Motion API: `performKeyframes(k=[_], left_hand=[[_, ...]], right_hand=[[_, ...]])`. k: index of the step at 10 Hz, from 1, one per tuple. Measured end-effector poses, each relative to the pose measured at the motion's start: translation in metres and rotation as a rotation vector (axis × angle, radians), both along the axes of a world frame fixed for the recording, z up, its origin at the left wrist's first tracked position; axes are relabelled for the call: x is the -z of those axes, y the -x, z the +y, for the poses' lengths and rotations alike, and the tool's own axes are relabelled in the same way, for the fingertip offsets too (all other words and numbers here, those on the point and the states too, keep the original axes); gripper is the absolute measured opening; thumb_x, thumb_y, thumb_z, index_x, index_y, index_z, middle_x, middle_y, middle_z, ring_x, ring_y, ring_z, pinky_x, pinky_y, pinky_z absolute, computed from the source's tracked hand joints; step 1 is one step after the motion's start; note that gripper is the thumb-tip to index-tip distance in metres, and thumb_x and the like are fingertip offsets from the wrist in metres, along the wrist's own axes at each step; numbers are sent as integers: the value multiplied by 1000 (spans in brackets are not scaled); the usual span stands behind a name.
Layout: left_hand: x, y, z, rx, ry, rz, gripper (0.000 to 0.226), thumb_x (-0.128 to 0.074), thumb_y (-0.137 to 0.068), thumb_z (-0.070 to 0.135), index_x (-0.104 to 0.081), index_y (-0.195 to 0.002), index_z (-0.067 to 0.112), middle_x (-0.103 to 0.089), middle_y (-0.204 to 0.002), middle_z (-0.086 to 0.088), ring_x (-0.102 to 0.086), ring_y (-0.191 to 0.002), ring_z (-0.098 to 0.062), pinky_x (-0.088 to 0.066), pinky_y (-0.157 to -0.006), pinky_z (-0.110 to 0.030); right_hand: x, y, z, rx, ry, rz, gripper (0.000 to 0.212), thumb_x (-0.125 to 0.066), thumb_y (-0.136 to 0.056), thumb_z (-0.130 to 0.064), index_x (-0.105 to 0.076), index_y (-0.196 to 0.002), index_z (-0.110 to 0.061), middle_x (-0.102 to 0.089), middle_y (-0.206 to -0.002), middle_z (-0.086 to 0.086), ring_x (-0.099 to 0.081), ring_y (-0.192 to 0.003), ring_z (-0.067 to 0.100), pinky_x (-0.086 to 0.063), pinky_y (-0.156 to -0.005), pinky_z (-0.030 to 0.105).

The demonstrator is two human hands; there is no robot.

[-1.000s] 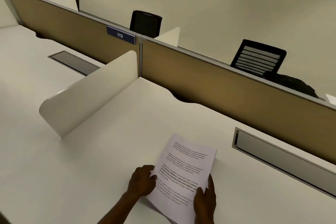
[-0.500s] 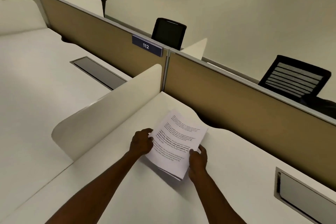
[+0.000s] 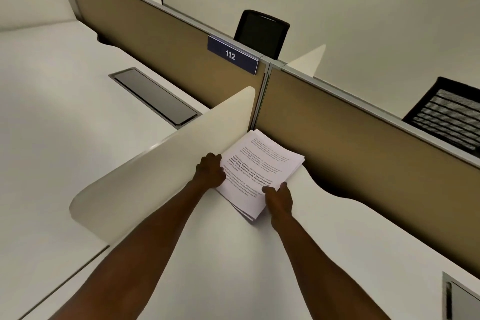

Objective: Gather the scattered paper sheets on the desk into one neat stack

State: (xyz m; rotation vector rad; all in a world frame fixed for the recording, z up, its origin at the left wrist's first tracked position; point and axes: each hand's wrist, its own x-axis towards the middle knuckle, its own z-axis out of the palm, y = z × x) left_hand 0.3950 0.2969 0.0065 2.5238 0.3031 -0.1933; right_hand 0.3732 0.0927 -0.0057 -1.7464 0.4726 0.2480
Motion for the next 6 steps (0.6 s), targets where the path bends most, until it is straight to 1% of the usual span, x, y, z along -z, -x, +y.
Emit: performKeyframes(k=[1, 2, 3, 4, 5, 6], left_hand=[[5, 1, -6, -21, -33, -27, 51, -49, -96, 19, -37, -144, 5, -40, -143, -19, -38, -130, -37, -34, -105, -41], [9, 3, -11, -33, -67, -40, 53, -48, -96, 22, -35, -145, 7, -41, -142, -18, -38, -129, -36, -33, -104, -41], [11, 3, -10, -29, -74, -26, 56, -46, -98, 27, -31, -148, 8, -40, -145, -18, -36, -131, -36, -31, -107, -42], [6, 6, -9, -8, -52, -31, 61, -46, -99, 29, -24, -152, 7, -31, -154, -19, -29, -140, -35, -24, -115, -42], [4, 13, -18, 19, -62, -120, 62, -48, -98, 30, -25, -152, 7, -27, -156, -20, -24, -145, -33, -21, -119, -40], [3, 22, -31, 101, -69, -163, 63, -52, -97, 31, -29, -151, 8, -31, -155, -18, -27, -144, -32, -23, -120, -39]], right_hand=[[-1, -9, -2, -59, 71, 8, 60, -71, -77, -26, -49, -131, -12, -57, -131, 10, -58, -115, 29, -48, -95, 38], [-2, -17, -4, -130, 153, 43, 80, -75, -65, -45, -47, -133, -11, -55, -134, 10, -57, -117, 30, -49, -98, 40], [8, -23, -9, -192, 264, 59, 103, -67, -45, -64, -48, -132, -12, -53, -134, 10, -54, -120, 32, -47, -103, 48], [-11, -6, -12, -216, 366, 50, 93, -72, -59, -60, -47, -133, -9, -50, -136, 15, -52, -123, 34, -45, -105, 48], [-12, 10, -27, -289, 575, 17, 88, -65, -84, -50, -28, -148, -3, -35, -150, 18, -36, -138, 35, -34, -112, 42], [-18, 29, -48, -305, 691, -17, 85, -57, -90, -50, -20, -152, -6, -30, -155, 17, -30, -142, 32, -29, -114, 41]])
